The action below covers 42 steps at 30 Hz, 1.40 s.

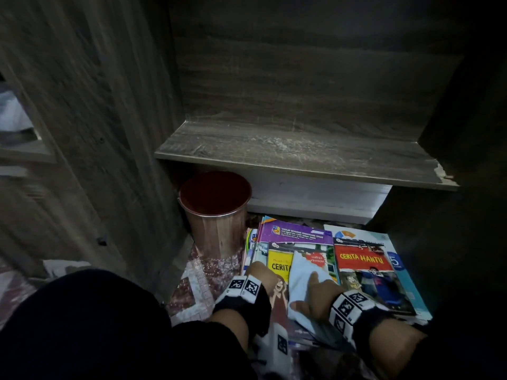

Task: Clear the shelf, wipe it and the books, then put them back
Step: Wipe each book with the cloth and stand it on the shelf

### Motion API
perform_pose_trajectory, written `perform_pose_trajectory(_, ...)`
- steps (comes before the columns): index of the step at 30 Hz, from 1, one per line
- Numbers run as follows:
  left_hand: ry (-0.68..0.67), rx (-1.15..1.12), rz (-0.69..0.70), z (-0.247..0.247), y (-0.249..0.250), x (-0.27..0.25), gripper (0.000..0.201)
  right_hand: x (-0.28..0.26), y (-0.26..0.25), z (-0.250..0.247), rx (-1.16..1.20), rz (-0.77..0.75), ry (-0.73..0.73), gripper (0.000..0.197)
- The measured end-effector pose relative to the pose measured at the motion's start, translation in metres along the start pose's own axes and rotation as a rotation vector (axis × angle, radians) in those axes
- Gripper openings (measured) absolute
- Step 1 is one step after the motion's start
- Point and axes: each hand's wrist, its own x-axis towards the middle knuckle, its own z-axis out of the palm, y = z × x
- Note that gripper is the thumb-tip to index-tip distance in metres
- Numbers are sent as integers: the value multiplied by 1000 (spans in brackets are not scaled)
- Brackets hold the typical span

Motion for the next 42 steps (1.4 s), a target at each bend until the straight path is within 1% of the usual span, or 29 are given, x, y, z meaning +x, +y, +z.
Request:
perform_pose_trajectory(2, 13, -195, 1, 8, 4, -5, 28, 1, 7, -3, 9, -54, -4, 114)
perform_pose_trajectory(3, 24, -260, 37, 14, 7, -5, 19, 0, 11, -4, -3, -82, -4, 114)
perform_pose_trajectory(4, 12, -307, 72, 19, 10, -7, 10, -1, 12, -4, -15, -100, 1, 104)
perform_pose_trajectory(6, -17, -357, 144, 31, 13, -7, 28, -6, 11, -2, -14, -155, 71, 78)
perform_pose_trajectory(7, -4, -387, 178, 36, 15, -6, 38, -12, 9, -1, 10, -179, 105, 71)
perform_pose_trajectory(8, 7, -423, 200, 36, 17, -7, 43, -18, 6, -2, 58, -187, 131, 69)
perform_pose_trajectory(9, 28, -479, 238, 32, 20, -11, 41, -20, 6, -4, 110, -206, 170, 70)
perform_pose_trajectory(11, 59, -610, 326, 19, 32, -21, 27, -21, 11, -17, 234, -232, 316, 86)
perform_pose_trajectory(12, 55, -648, 376, 9, 39, -28, 23, -21, 14, -27, 316, -246, 425, 96)
perform_pose_trajectory(13, 52, -670, 430, -1, 46, -35, 20, -23, 17, -37, 399, -243, 533, 100)
perform_pose_trajectory(14, 47, -692, 478, -12, 51, -42, 17, -27, 19, -47, 440, -246, 632, 97)
perform_pose_trajectory(15, 52, -744, 512, -23, 58, -49, 21, -36, 17, -55, 441, -266, 696, 92)
perform_pose_trajectory(16, 60, -809, 529, -35, 61, -55, 26, -48, 10, -59, 417, -309, 721, 88)
perform_pose_trajectory(18, 53, -989, 539, -52, 65, -66, 23, -73, -15, -52, 308, -422, 710, 72)
perform_pose_trajectory(19, 41, -1068, 550, -59, 65, -71, 23, -83, -27, -46, 243, -484, 744, 66)
perform_pose_trajectory(21, 11, -1149, 550, -67, 65, -79, 39, -82, -34, -43, 218, -542, 835, 58)
perform_pose_trajectory(22, 5, -1165, 560, -68, 64, -81, 41, -79, -32, -51, 256, -565, 829, 56)
perform_pose_trajectory(23, 19, -1167, 585, -68, 63, -81, 36, -74, -28, -61, 286, -574, 863, 54)
perform_pose_trajectory(25, 54, -1146, 647, -67, 62, -83, 29, -71, -15, -80, 491, -530, 836, 51)
perform_pose_trajectory(27, 51, -1162, 668, -68, 64, -85, 32, -75, -16, -82, 571, -473, 821, 48)
perform_pose_trajectory(28, 37, -1176, 668, -68, 64, -83, 39, -80, -22, -75, 526, -485, 792, 50)
perform_pose_trajectory(31, -86, -1192, 591, -63, 62, -74, 80, -88, -35, -56, 346, -584, 762, 58)
perform_pose_trajectory(32, -113, -1179, 599, -60, 63, -71, 81, -83, -34, -59, 367, -594, 782, 57)
perform_pose_trajectory(35, -28, -1148, 629, -47, 68, -69, 43, -57, -18, -90, 591, -557, 876, 51)
perform_pose_trajectory(36, -2, -1152, 632, -45, 70, -69, 40, -51, -12, -99, 735, -533, 870, 49)
perform_pose_trajectory(38, 18, -1162, 648, -45, 77, -71, 43, -48, -7, -104, 990, -488, 801, 44)
perform_pose_trajectory(39, 38, -1177, 644, -47, 78, -70, 44, -50, -8, -98, 1033, -478, 768, 45)
perform_pose_trajectory(40, 65, -1198, 636, -50, 79, -69, 43, -55, -12, -90, 1009, -479, 741, 46)
perform_pose_trajectory(42, 89, -1250, 611, -57, 79, -66, 40, -68, -21, -69, 806, -527, 722, 49)
